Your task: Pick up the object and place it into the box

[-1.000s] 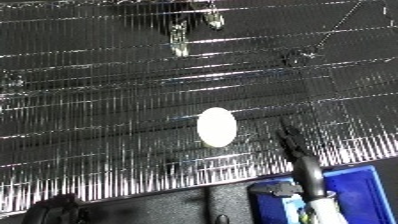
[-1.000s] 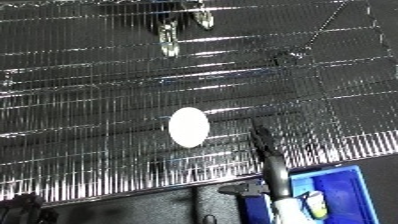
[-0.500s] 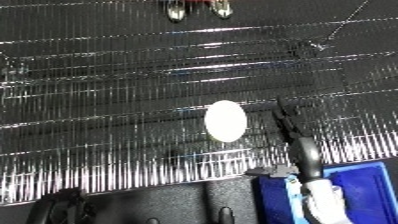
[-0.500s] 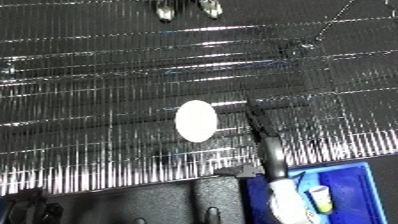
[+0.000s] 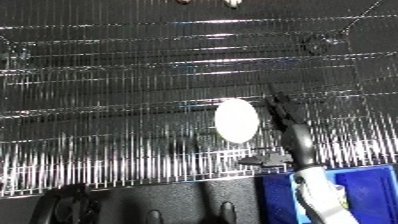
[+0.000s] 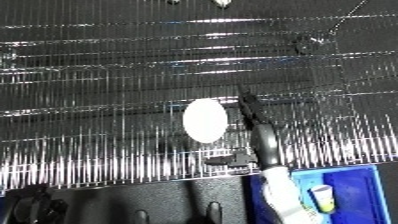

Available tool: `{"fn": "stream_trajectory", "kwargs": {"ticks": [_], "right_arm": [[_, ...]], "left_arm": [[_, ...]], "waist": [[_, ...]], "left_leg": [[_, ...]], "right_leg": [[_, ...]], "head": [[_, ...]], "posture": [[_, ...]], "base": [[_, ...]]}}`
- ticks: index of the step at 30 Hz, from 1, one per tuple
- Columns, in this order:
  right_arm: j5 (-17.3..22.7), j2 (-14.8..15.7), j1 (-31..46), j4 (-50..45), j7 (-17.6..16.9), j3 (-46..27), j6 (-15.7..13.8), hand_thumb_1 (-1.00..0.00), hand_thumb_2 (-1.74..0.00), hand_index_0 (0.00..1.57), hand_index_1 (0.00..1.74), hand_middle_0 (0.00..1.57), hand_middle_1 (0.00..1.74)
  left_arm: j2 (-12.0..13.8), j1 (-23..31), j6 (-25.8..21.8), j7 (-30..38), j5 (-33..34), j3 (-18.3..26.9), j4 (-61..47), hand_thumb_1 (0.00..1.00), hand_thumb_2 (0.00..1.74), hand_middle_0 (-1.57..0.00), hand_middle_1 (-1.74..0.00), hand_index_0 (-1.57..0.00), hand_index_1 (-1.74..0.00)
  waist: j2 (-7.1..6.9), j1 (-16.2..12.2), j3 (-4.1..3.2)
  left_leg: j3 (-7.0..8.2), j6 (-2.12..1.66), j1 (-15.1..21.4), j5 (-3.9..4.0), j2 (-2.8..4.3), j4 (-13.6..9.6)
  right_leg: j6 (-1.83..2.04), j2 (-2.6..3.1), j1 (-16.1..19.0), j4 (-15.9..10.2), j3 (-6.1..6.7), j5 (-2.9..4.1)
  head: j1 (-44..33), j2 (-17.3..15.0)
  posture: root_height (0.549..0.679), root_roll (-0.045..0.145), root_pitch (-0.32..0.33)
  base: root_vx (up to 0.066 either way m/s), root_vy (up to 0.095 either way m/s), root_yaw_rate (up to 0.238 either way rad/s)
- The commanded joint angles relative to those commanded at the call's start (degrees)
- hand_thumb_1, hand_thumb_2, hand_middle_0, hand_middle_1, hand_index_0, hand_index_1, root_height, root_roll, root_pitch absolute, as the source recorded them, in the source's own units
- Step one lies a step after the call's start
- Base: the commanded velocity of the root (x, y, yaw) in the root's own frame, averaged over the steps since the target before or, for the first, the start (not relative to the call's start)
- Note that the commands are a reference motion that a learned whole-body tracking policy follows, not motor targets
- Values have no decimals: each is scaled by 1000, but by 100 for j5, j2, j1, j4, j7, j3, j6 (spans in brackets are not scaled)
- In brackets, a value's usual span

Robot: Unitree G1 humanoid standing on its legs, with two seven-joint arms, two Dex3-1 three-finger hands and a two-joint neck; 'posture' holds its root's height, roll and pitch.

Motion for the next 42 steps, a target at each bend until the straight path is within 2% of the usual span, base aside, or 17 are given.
{"fn": "stream_trajectory", "kwargs": {"ticks": [6, 17, 30, 36, 42], "right_arm": [[-71, 11, -194, 154, 1, 88, 72, 0, 0, 0, 0, 0, 0], [-138, -32, -447, 401, -123, 253, 55, -550, -957, 864, 957, 864, 957], [-93, -150, -511, 528, -359, 189, 18, -550, -957, 864, 957, 864, 957], [-101, -154, -413, 448, -456, 104, -55, -550, -957, 864, 957, 864, 957], [-125, -183, -154, 14, -692, -135, -134, -550, -957, 864, 957, 864, 957]], "left_arm": [[0, -50, 58, 14, -6, -50, -29, 1000, 1740, -1570, -1740, -1570, -1740], [23, -66, 26, 6, -58, -164, -85, 1000, 1740, -1570, -1740, -1570, -1740], [60, -76, -83, -55, -94, -207, -64, 1000, 1740, -1570, -1740, -1570, -1740], [72, -65, -105, -110, -87, -152, -42, 1000, 1740, -1570, -1740, -1570, -1740], [103, 42, -181, -200, -77, -32, -2, 1000, 1740, -1570, -1740, -1570, -1740]], "waist": [[30, 57, 0], [86, 122, 0], [97, 88, 0], [57, 34, 0], [-29, -92, 0]], "left_leg": [[-13, 15, -71, 1, -13, 2], [-48, 38, -92, 30, -59, -65], [-57, 45, -27, 72, -53, -190], [-58, 44, 187, 105, -24, -357], [-37, 27, 554, 114, 35, -564]], "right_leg": [[-4, -21, -91, 42, -34, 0], [-24, -34, -137, 43, -81, -3], [-28, 13, -103, -64, -73, 30], [-14, 48, 76, -238, -63, 71], [13, 110, 415, -509, -27, 112]], "head": [[161, 60], [407, 431], [502, 638], [506, 743], [535, 764]], "posture": [[638, 45, 75], [638, 46, 83], [640, 45, 87], [643, 43, 77], [649, 40, 53]], "base": [[-9, 5, 64], [-16, -2, 38], [-40, -10, -24], [-35, -27, -61], [-19, -41, -131]]}}
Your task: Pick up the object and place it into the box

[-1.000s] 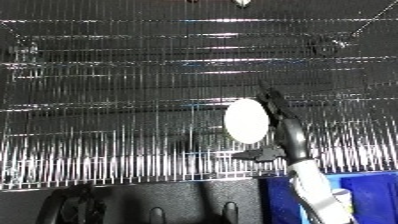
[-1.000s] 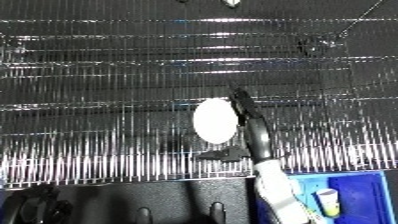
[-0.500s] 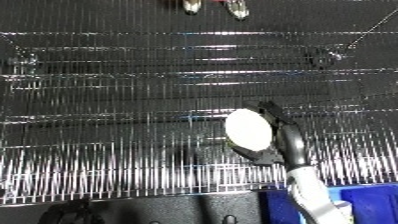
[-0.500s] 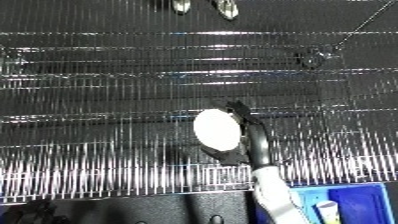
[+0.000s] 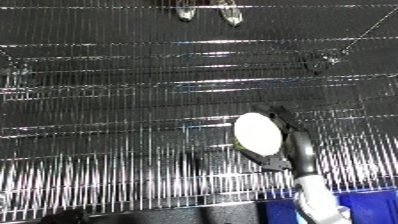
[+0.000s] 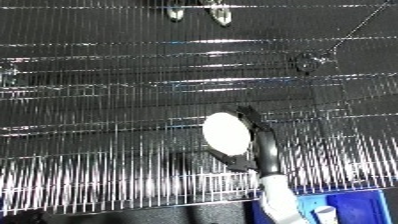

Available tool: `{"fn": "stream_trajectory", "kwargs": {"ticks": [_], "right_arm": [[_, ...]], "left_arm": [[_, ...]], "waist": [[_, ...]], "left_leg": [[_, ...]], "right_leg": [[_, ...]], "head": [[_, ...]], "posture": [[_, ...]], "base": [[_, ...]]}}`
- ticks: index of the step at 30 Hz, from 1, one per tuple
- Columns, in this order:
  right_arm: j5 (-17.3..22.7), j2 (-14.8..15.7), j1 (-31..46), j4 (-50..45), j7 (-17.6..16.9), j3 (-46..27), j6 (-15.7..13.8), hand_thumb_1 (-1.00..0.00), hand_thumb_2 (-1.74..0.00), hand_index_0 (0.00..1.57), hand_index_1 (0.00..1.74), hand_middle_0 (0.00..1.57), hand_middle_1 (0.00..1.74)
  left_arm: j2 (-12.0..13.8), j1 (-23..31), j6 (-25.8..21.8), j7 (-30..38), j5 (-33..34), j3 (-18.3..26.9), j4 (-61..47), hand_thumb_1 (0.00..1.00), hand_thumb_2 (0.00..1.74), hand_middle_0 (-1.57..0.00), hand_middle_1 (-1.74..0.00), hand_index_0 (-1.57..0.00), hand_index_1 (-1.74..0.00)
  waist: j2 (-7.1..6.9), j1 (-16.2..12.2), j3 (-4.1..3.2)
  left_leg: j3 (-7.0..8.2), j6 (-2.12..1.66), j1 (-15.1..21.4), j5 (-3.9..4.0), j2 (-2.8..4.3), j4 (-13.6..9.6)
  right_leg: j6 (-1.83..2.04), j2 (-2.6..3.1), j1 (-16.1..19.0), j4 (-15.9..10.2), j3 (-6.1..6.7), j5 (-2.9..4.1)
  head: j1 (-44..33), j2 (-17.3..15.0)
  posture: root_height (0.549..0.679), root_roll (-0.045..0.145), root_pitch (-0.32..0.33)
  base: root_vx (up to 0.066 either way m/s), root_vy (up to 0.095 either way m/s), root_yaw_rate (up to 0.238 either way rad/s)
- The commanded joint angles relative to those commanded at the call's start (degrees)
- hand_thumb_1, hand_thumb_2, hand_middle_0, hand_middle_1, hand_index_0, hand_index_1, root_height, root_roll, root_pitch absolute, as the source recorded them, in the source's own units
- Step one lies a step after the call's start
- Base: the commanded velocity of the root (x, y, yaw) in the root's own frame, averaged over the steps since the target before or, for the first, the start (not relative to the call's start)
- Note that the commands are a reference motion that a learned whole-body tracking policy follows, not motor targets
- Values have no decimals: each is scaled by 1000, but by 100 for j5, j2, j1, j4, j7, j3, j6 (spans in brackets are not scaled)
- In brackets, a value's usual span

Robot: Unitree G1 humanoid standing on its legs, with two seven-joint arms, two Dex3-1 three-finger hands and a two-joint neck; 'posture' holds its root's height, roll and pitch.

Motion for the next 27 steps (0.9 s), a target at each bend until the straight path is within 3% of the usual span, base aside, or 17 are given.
{"fn": "stream_trajectory", "kwargs": {"ticks": [8, 17, 22, 27], "right_arm": [[3, -37, 770, -925, -153, -579, -258, -550, -957, 864, 957, 864, 957], [58, -66, 1413, -1455, -408, -1165, -531, -550, -957, 864, 957, 864, 957], [78, -107, 1813, -1644, -588, -1431, -646, -550, -957, 864, 957, 864, 957], [145, -188, 2271, -1723, -699, -1730, -782, -550, -957, 864, 957, 864, 957]], "left_arm": [[25, 275, -70, -212, 68, 276, -1, 1000, 1740, -1570, -1740, -1570, -1740], [17, 349, 44, -406, 179, 506, -8, 1000, 1740, -1570, -1740, -1570, -1740], [-42, 428, 9, -403, 146, 519, -4, 1000, 1740, -1570, -1740, -1570, -1740], [-170, 564, -79, -384, 74, 503, -1, 1000, 1740, -1570, -1740, -1570, -1740]], "waist": [[-132, -289, 0], [-135, -658, -9], [-60, -922, -119], [104, -1233, -233]], "left_leg": [[128, -18, 602, -51, 116, -228], [410, -76, 1177, -72, 266, -443], [612, -128, 1452, -59, 345, -634], [828, -161, 1747, -30, 373, -860]], "right_leg": [[33, 112, 588, -428, 142, 51], [40, 137, 1149, -856, 322, 107], [47, 133, 1361, -1179, 459, 184], [69, 119, 1497, -1402, 617, 216]], "head": [[123, 20], [641, 96], [1143, 72], [1643, 74]], "posture": [[656, 40, 4], [662, 43, -41], [666, 49, -48], [668, 58, -53]], "base": [[-16, -37, -250], [-30, -34, -265], [-32, 27, -350], [-10, 108, -315]]}}
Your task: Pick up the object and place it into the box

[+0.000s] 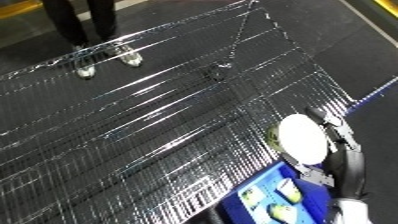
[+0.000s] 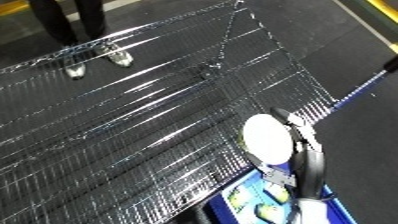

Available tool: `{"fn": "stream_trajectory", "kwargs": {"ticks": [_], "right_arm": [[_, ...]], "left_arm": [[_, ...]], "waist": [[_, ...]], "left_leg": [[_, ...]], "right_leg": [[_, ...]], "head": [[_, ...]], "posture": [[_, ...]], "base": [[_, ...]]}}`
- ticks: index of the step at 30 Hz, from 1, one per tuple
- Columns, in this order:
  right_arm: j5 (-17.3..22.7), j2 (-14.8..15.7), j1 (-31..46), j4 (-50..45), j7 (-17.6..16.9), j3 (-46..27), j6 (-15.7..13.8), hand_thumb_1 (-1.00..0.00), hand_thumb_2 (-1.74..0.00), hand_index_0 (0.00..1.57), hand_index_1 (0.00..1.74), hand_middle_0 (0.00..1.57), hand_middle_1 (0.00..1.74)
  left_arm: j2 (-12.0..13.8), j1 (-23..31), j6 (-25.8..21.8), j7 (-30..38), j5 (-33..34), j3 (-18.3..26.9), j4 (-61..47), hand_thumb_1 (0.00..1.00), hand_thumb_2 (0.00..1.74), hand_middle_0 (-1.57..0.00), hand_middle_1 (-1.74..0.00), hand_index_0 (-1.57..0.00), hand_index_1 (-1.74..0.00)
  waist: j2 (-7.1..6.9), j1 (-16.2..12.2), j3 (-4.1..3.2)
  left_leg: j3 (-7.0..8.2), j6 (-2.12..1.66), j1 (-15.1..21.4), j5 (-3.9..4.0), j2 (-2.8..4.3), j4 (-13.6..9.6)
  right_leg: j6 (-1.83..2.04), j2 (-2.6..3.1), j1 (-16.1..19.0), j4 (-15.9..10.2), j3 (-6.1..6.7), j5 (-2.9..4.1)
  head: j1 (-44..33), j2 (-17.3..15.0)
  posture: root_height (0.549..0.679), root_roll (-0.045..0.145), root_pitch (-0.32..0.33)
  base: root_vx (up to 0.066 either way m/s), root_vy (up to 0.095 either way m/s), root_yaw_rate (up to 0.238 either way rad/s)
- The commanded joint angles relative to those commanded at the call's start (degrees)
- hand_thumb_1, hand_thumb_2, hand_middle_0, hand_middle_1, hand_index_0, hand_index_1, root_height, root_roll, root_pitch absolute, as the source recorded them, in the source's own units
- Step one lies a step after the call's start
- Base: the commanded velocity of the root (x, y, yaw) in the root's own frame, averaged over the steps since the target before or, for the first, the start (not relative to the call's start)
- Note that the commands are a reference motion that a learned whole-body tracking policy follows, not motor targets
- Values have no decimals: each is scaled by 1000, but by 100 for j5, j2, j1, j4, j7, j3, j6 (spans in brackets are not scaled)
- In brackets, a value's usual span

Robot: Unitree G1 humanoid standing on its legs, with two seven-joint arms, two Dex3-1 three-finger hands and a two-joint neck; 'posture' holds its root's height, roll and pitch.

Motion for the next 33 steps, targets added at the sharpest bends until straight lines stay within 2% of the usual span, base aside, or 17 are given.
{"fn": "stream_trajectory", "kwargs": {"ticks": [7, 11, 15, 22, 33], "right_arm": [[279, -30, 548, 78, -9, -503, -139, -550, -957, 864, 957, 864, 957], [484, -3, 773, 271, 56, -710, -239, -550, -957, 864, 957, 864, 957], [668, 9, 885, 476, 99, -801, -302, -350, -609, 549, 609, 549, 609], [850, -56, 843, 732, 115, -819, -312, 0, 0, 0, 0, 0, 0], [802, -96, 743, 789, 144, -802, -184, 0, 0, 0, 0, 0, 0]], "left_arm": [[-199, 87, -146, -22, -97, -9, 117, 1000, 1740, -1570, -1740, -1570, -1740], [-314, 103, -240, -51, -111, -58, 212, 1000, 1740, -1570, -1740, -1570, -1740], [-374, 95, -290, -69, -125, -126, 282, 1000, 1740, -1570, -1740, -1570, -1740], [-421, -16, -329, -9, -152, -251, 368, 1000, 1740, -1570, -1740, -1570, -1740], [-471, -25, -367, 35, -242, -310, 410, 1000, 1740, -1570, -1740, -1570, -1740]], "waist": [[216, -458, -108], [320, -647, -159], [391, -746, -195], [483, -775, -243], [577, -741, -245]], "left_leg": [[290, -26, 306, -74, 53, -109], [406, -24, 439, -118, 51, -166], [458, -18, 518, -142, 31, -223], [453, -25, 574, -115, -8, -337], [416, -56, 528, -68, -48, -371]], "right_leg": [[21, -12, 123, -140, 181, -22], [40, -8, 170, -204, 255, -25], [62, -12, 198, -266, 297, -13], [100, -31, 212, -376, 317, 34], [116, -90, 160, -434, 319, 95]], "head": [[700, -46], [943, -105], [1046, -102], [1155, -70], [1046, -158]], "posture": [[670, 68, -60], [670, 71, -62], [670, 72, -62], [671, 73, -56], [672, 77, -48]], "base": [[3, 109, -234], [19, 76, -147], [2, 38, -71], [-21, 19, -8], [-18, 21, 13]]}}
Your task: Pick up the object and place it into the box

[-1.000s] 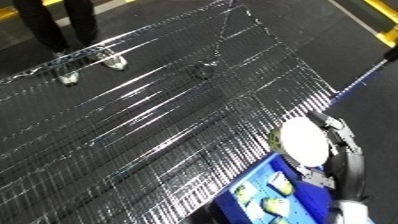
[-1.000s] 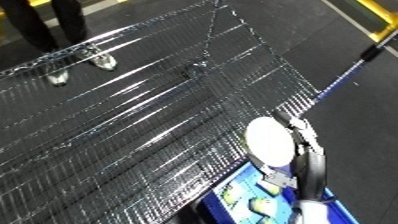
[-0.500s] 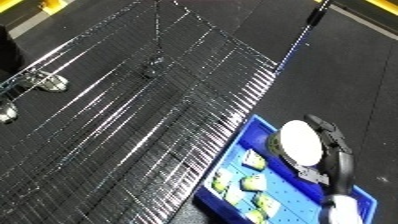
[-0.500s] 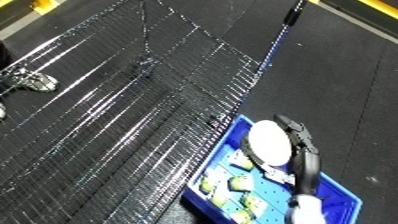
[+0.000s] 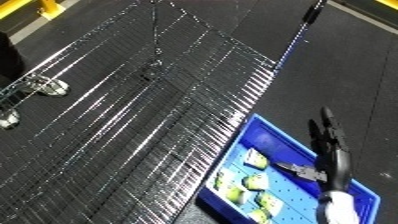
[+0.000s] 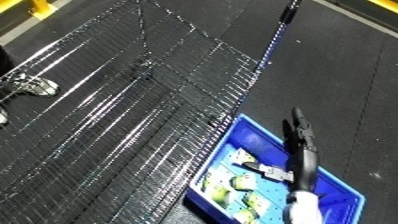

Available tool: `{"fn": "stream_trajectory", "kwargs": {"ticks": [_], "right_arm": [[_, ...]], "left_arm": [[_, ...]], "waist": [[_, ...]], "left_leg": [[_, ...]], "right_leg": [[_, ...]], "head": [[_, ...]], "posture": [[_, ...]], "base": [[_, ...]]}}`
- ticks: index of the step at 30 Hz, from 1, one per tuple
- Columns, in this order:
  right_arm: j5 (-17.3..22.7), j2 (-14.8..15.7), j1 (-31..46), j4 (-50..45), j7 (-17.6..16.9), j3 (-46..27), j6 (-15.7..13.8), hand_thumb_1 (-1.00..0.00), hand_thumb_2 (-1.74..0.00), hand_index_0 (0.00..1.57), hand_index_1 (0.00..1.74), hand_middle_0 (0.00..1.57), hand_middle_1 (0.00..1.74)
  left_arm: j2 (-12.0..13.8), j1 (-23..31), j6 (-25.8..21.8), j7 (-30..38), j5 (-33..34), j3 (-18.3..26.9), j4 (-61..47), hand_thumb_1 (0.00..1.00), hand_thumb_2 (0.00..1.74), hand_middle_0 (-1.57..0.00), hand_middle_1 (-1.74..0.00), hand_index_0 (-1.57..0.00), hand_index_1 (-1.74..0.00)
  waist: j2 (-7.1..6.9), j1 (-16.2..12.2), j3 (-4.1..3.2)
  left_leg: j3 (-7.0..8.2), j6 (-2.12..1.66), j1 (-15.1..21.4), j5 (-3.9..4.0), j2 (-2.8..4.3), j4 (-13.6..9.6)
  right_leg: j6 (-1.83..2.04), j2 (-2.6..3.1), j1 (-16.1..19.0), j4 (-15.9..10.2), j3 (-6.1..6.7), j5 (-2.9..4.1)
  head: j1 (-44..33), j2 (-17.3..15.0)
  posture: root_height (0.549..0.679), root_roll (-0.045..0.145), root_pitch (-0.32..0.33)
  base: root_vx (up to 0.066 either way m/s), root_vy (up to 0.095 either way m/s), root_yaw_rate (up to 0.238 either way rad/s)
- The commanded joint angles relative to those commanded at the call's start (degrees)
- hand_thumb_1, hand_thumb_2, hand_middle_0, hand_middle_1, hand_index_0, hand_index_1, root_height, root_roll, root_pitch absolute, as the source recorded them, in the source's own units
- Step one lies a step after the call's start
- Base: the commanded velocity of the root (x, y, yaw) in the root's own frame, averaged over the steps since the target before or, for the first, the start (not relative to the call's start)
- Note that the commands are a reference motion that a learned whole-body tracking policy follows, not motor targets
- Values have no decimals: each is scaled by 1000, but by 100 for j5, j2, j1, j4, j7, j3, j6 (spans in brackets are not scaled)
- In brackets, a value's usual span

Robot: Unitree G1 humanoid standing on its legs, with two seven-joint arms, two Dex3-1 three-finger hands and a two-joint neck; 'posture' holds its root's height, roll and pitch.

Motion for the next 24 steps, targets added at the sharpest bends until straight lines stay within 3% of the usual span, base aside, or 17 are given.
{"fn": "stream_trajectory", "kwargs": {"ticks": [6, 12, 20, 24], "right_arm": [[-294, 0, -21, -143, 159, 105, 108, 0, 0, 0, 0, 0, 0], [-474, 90, -60, -397, 799, 481, 266, 0, 0, 0, 0, 0, 0], [-584, 233, -372, -534, 1202, 1075, 503, 0, 0, 0, 0, 0, 0], [-531, 309, -644, -499, 1320, 1347, 694, 0, 0, 0, 0, 0, 0]], "left_arm": [[-34, 26, -20, 21, -74, -24, -14, 1000, 1740, -1570, -1740, -1570, -1740], [-66, 62, -1, 37, -85, -63, -60, 1000, 1740, -1570, -1740, -1570, -1740], [-13, -81, -5, 179, -27, -78, -151, 1000, 1740, -1570, -1740, -1570, -1740], [77, -255, 3, 247, -38, -31, -205, 1000, 1740, -1570, -1740, -1570, -1740]], "waist": [[-24, 43, 15], [-142, 194, 30], [-404, 595, 80], [-583, 854, 133]], "left_leg": [[-25, -8, -56, -2, 6, 68], [-125, -21, -121, 25, 6, 123], [-432, -26, -282, 153, -9, 130], [-627, -24, -420, 228, 2, 148]], "right_leg": [[-19, -1, -21, 45, -7, -6], [-55, 7, -4, 111, -60, -35], [-118, 39, 54, 172, -235, -61], [-165, 100, 76, 254, -367, -90]], "head": [[-161, -198], [-668, -412], [-1816, -696], [-2372, -825]], "posture": [[672, 78, -50], [671, 77, -57], [671, 70, -63], [671, 60, -65]], "base": [[7, 22, 30], [18, -5, 109], [0, -60, 201], [-22, -116, 307]]}}
